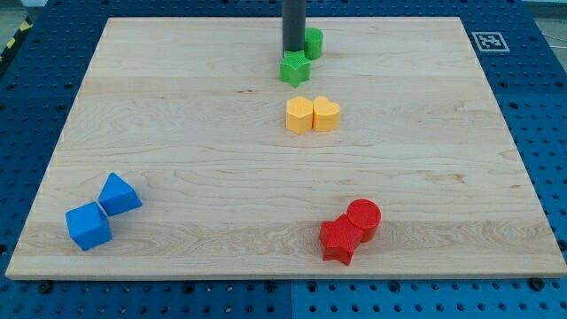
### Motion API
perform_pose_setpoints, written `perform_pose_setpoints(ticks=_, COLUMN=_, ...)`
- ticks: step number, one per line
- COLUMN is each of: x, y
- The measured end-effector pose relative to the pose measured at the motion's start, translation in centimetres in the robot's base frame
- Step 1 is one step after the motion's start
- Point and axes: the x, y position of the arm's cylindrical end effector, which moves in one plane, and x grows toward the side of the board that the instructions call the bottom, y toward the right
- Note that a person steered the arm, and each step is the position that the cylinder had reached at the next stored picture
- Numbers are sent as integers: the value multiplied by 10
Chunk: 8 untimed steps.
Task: Push the green star into the yellow hexagon
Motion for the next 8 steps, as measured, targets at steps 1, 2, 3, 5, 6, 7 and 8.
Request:
perform_pose_setpoints(ticks=1, x=3, y=0)
perform_pose_setpoints(ticks=2, x=5, y=0)
perform_pose_setpoints(ticks=3, x=11, y=0)
perform_pose_setpoints(ticks=5, x=20, y=0)
perform_pose_setpoints(ticks=6, x=23, y=1)
perform_pose_setpoints(ticks=7, x=40, y=1)
perform_pose_setpoints(ticks=8, x=57, y=1)
